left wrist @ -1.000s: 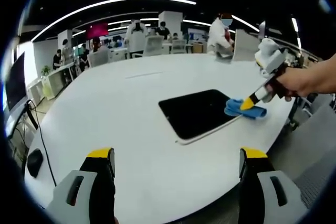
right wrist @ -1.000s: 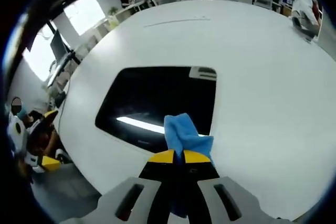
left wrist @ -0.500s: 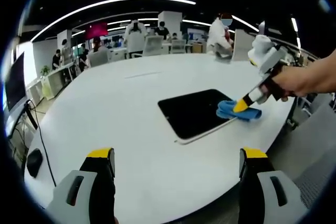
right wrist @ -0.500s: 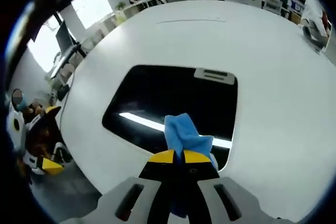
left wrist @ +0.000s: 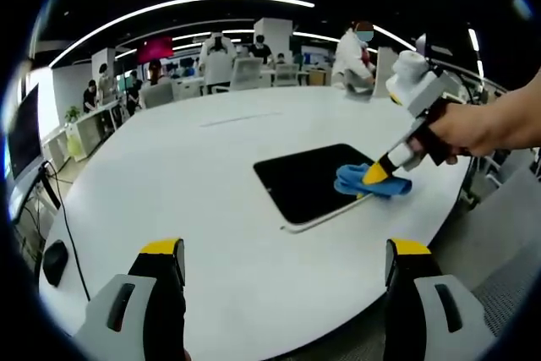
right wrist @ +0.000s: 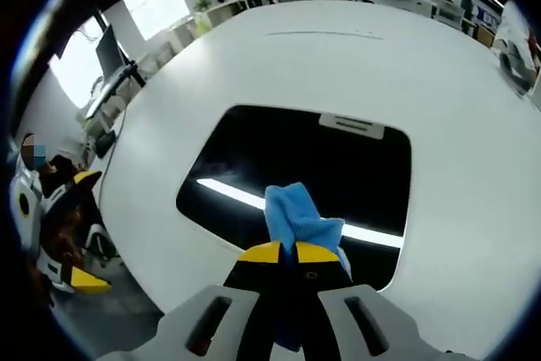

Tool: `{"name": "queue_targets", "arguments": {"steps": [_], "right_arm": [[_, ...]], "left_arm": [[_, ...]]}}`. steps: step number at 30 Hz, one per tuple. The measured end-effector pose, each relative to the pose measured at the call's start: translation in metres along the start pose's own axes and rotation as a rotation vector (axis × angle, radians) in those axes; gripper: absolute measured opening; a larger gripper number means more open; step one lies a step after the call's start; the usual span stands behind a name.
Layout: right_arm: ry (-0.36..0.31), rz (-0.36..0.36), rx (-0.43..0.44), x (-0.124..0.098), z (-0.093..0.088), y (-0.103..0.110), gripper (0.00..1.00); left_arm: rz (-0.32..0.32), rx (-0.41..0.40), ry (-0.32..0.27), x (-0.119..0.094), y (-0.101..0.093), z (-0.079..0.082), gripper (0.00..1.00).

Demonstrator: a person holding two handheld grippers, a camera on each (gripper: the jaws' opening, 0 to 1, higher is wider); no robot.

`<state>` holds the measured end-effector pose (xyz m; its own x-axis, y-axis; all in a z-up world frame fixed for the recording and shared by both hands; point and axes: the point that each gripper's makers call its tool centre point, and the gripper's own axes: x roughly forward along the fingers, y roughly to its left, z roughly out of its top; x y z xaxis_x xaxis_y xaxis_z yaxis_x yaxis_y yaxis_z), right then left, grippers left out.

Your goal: Wipe the mirror surface with the cleaning cloth until all visible marks leave the cleaned area.

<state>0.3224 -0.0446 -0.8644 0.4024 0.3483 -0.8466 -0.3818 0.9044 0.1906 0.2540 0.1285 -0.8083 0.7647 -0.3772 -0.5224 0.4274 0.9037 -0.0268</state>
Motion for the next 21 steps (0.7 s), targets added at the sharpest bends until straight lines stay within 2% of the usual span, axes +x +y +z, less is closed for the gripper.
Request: {"name": "queue_targets", "arguments": {"steps": [21], "right_arm": [[0.009,0.04,-0.063,0.016,0.011,0.038,0.0]], "left_arm": [[0.009,-0.008,-0.004,-0.001,0.003,0.0,0.99]]}}
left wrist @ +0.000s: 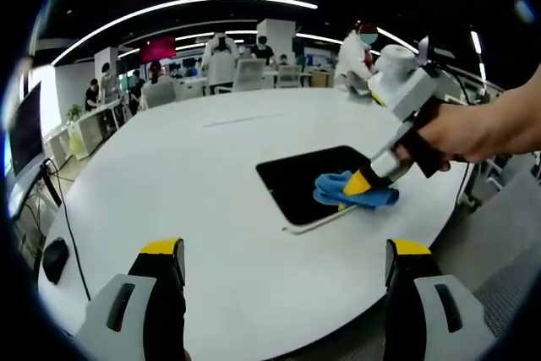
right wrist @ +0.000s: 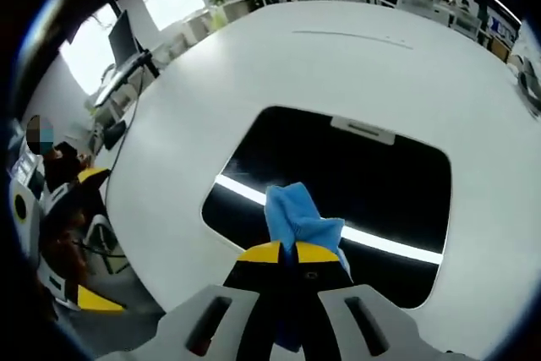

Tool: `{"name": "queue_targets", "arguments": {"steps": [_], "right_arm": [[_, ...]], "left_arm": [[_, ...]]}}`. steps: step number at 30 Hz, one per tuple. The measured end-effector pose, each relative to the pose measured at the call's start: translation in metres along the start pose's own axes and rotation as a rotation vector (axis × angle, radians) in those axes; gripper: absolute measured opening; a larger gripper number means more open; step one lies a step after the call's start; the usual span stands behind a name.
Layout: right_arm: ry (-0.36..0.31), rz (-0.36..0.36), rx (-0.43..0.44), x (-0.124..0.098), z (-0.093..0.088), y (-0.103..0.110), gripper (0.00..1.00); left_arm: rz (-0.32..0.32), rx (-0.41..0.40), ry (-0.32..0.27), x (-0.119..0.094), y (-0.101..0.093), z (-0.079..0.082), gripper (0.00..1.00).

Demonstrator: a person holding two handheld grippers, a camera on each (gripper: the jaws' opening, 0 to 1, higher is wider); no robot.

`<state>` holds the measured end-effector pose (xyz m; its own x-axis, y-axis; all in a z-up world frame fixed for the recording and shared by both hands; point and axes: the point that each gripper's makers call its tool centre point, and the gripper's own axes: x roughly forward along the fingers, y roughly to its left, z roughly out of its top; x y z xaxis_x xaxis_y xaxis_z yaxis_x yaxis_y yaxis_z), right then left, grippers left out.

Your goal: Wipe the mirror surface with the cleaning cloth until all visible marks leave the cleaned area.

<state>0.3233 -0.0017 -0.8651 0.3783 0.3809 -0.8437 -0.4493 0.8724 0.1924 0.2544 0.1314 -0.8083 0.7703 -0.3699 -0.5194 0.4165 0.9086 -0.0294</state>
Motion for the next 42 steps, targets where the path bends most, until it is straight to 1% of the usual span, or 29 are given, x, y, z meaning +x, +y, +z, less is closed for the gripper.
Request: {"name": "queue_targets", "arguments": {"steps": [9,17,20,23,28,30,34,42], "right_arm": [[0.0,-0.001,-0.005,0.001,0.001,0.001,0.0],[-0.009,0.012,-0.015,0.005,0.006,0.014,0.0],[-0.008,0.017,-0.023,0.012,0.01,0.017,0.0],[-0.004,0.028,-0.033,0.019,0.015,0.021,0.0],[-0.003,0.042,-0.053,0.029,0.021,0.03,0.0],[-0.001,0.047,-0.06,0.028,0.022,0.035,0.0],[0.0,0.056,-0.072,0.035,0.026,0.039,0.0],[-0.001,0.072,-0.093,0.038,0.029,0.051,0.0]], "left_arm": [[-0.002,-0.002,0.0,0.0,0.0,0.0,0.99],[-0.004,0.002,0.006,0.001,-0.001,0.0,0.99],[-0.003,0.001,0.007,0.002,-0.001,-0.001,0.99],[-0.011,0.019,0.008,0.002,-0.003,0.0,0.99],[0.0,0.001,0.005,0.001,-0.001,0.0,0.99],[0.001,0.004,0.005,0.001,-0.001,0.0,0.99],[0.002,0.002,0.005,0.001,0.0,0.0,0.99],[0.0,0.003,0.005,0.002,0.0,0.0,0.99]]}}
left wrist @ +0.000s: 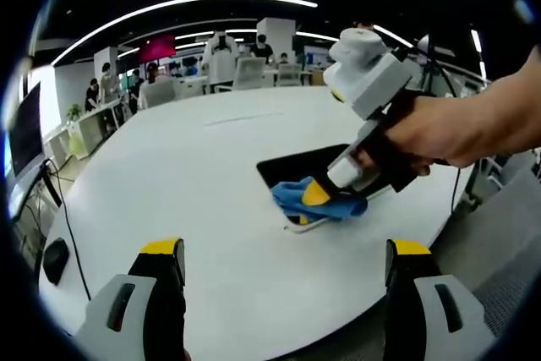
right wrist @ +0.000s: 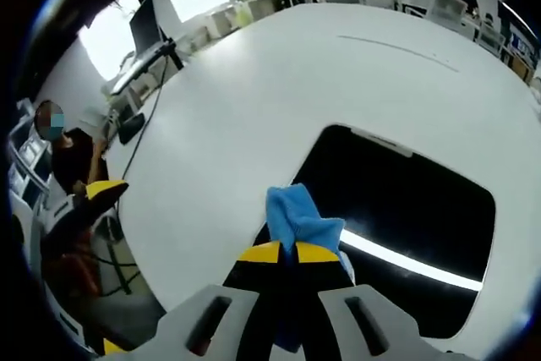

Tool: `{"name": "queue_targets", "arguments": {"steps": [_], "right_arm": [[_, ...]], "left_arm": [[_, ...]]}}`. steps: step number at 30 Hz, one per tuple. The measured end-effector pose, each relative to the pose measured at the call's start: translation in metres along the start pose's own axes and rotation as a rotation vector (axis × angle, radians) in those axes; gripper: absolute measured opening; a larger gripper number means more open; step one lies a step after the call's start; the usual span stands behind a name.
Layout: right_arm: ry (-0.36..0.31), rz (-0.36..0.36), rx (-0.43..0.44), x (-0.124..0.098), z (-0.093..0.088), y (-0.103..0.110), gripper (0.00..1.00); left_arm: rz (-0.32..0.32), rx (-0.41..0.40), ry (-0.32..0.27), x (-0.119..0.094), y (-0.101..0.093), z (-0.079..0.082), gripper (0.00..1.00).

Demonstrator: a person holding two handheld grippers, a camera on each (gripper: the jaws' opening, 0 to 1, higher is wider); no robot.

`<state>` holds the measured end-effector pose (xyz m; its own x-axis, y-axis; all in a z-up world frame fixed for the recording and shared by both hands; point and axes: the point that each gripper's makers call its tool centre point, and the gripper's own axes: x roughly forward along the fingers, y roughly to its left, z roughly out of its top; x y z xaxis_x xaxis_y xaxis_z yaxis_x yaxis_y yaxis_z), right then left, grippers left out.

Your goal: Wipe the mirror surface with the cleaning cloth until all visible marks leave the cleaned area.

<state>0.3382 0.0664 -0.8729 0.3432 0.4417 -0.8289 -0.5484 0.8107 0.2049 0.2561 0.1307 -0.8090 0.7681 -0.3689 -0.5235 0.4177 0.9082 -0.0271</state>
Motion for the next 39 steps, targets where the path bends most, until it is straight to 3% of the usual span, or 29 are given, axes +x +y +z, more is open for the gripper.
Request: {"name": "queue_targets", "arguments": {"steps": [10,13,17,39], "right_arm": [[0.007,0.012,-0.02,-0.0011,0.0001,0.0043,0.0],[0.009,0.005,-0.071,0.0011,0.0015,0.006,0.0],[0.008,0.02,-0.044,-0.0023,0.0017,0.0076,0.0],[0.011,0.027,-0.092,-0.0065,0.0022,0.0092,0.0]], "left_arm": [[-0.007,-0.001,-0.002,0.0017,-0.0006,0.0005,0.99],[-0.006,-0.002,-0.001,0.0017,-0.0004,0.0003,0.99],[-0.006,-0.002,0.002,0.0016,-0.0007,-0.0004,0.99],[-0.025,0.003,0.014,0.0025,-0.0044,-0.0036,0.99]]}}
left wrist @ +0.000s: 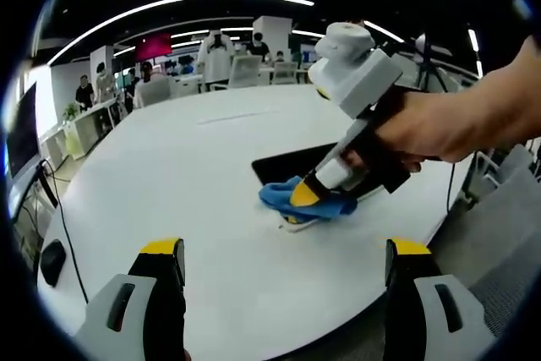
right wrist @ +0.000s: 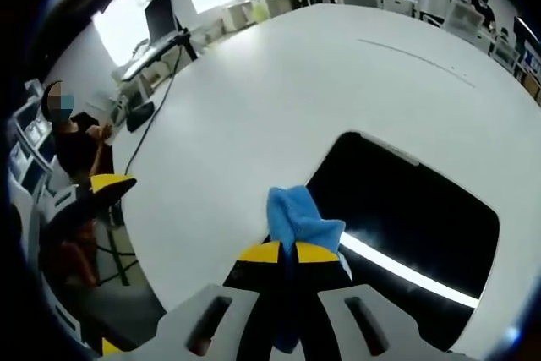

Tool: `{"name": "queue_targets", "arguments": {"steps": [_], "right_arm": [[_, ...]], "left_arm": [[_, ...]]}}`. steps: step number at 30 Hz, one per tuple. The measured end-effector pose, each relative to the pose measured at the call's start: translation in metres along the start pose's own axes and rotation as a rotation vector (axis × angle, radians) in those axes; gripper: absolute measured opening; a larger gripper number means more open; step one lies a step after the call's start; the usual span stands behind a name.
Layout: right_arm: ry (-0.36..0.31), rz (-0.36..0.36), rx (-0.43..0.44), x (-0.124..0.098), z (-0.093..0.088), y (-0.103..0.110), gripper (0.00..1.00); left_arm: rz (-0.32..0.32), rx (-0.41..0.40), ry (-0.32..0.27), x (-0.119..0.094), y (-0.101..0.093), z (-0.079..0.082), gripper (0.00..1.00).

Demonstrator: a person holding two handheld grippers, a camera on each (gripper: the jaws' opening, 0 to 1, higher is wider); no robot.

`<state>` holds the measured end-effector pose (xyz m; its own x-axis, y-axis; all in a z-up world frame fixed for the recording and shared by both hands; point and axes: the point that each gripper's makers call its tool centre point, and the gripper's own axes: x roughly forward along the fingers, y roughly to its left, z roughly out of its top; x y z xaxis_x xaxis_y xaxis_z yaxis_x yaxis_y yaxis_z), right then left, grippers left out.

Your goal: Wipe the mirror surface with the cleaning cloth until all visible marks leave the cleaned area.

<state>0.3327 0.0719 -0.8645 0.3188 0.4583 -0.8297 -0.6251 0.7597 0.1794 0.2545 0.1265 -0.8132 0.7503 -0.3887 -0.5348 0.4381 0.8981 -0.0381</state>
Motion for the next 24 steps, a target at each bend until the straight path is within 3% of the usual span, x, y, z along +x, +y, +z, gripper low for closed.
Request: {"name": "queue_targets", "arguments": {"steps": [13,24], "right_arm": [[0.02,0.022,0.002,0.005,0.002,-0.004,0.0],[0.012,0.023,0.017,0.012,0.015,-0.015,0.0]], "left_arm": [[-0.002,-0.019,0.006,0.001,0.001,-0.004,0.99],[-0.009,-0.013,0.019,0.003,0.0,-0.006,0.99]]}}
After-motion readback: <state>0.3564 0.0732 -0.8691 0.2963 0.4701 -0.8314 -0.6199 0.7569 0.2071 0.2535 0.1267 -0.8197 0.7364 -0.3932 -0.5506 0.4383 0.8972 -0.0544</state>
